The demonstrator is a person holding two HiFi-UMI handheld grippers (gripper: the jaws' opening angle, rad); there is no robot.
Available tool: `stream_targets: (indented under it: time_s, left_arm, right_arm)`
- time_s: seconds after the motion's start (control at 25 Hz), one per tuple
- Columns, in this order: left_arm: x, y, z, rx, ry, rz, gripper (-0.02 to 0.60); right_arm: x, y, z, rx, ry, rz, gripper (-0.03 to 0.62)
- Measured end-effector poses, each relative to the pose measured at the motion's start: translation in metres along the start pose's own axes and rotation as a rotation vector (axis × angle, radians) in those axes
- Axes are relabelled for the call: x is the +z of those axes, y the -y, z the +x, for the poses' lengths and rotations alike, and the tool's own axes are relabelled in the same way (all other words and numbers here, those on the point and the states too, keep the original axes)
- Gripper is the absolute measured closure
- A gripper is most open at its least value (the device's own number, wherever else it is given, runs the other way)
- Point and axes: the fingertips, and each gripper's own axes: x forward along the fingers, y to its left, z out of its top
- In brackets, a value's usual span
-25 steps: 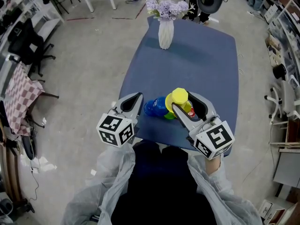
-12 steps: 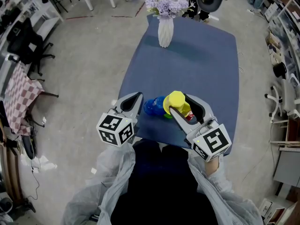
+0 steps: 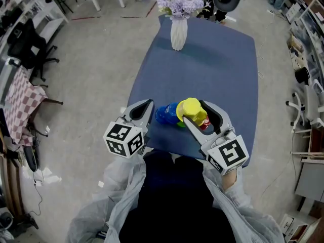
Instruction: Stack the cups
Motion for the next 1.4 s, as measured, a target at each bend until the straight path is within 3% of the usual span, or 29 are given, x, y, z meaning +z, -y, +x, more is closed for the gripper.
stream_targets:
  time_s: [0.28,0.48,0.72,0.92,1.0,1.16,1.4]
  left_arm:
    - [0.001,0.000,-0.002,0.006,0.004,0.004,0.583]
    - [0.008,-0.005,-0.008,0.023,0.023,-0.002,0.583]
    - [0.014,-0.007,-0.009,0.034,0.043,-0.013,0.583]
    - [0.015,-0.002,-0.005,0.026,0.046,-0.009,0.583]
    - [0.014,-0.003,-0.003,0.028,0.046,-0.010,0.583]
    - [0.010,-0.004,0.000,0.034,0.046,-0.012,0.583]
    - [0.012,-0.008,0.002,0.050,0.058,-0.005,0.583]
  right_arm:
    - [0.009,0.003,-0.010,0.009,0.057,0.050,0.175]
    - [0.027,0.029,-0.036,-0.040,0.099,0.127,0.176]
    - [0.034,0.084,-0.074,-0.229,0.181,0.218,0.304]
    - [0.013,0.120,-0.097,-0.405,0.169,0.285,0.552]
    - [0.000,0.127,-0.099,-0.445,0.144,0.291,0.582]
    - [-0.031,0.134,-0.101,-0.508,0.066,0.265,0.582]
    - [-0.066,0.131,-0.100,-0.542,-0.007,0.198,0.582]
